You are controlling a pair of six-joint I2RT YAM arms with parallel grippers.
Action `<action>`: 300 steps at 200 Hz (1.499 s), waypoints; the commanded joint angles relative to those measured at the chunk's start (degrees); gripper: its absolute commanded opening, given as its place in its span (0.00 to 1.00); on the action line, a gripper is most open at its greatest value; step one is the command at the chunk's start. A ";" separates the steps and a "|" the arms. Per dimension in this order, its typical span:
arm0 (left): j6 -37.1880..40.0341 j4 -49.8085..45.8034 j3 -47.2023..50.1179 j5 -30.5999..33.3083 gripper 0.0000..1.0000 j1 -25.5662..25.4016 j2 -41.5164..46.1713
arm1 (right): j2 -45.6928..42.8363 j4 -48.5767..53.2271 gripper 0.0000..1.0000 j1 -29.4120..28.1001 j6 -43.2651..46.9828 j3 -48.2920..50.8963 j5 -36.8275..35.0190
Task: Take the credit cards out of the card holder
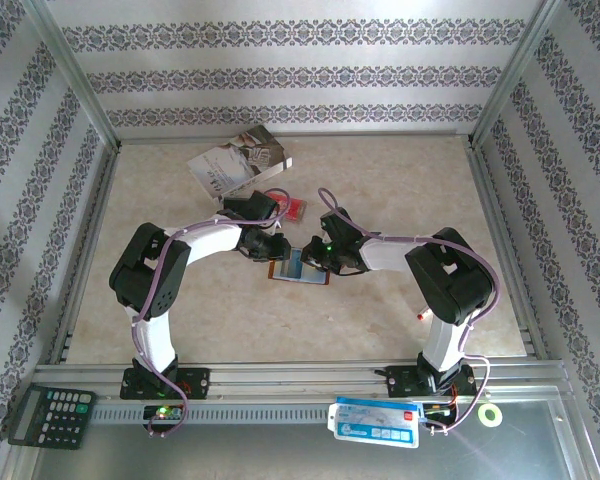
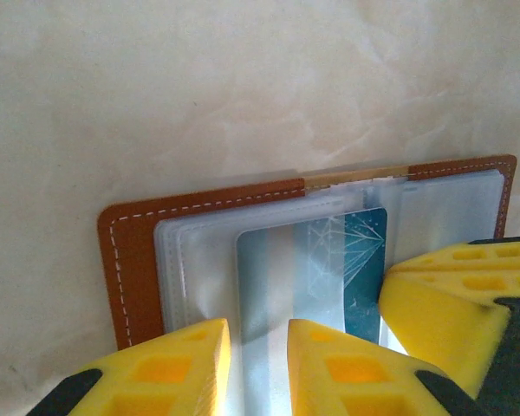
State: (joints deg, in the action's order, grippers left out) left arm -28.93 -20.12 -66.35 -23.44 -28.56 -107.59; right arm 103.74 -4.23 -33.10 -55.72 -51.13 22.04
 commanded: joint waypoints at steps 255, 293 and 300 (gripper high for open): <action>-2.42 3.16 2.77 0.61 0.33 -0.58 4.84 | -11.03 -14.10 0.00 4.53 -2.01 14.06 -1.48; -4.97 7.46 5.03 1.95 0.48 1.19 13.85 | -17.11 -16.91 0.00 4.63 -1.61 16.71 -3.59; -5.34 8.04 5.55 1.98 0.52 1.65 15.34 | -18.21 -17.19 0.00 4.71 -1.29 17.10 -3.85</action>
State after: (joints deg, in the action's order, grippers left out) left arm -32.08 -16.86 -62.11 -22.61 -28.40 -98.59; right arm 89.60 -17.93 -29.19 -57.28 -35.57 21.06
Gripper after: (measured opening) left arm 0.473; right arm 0.044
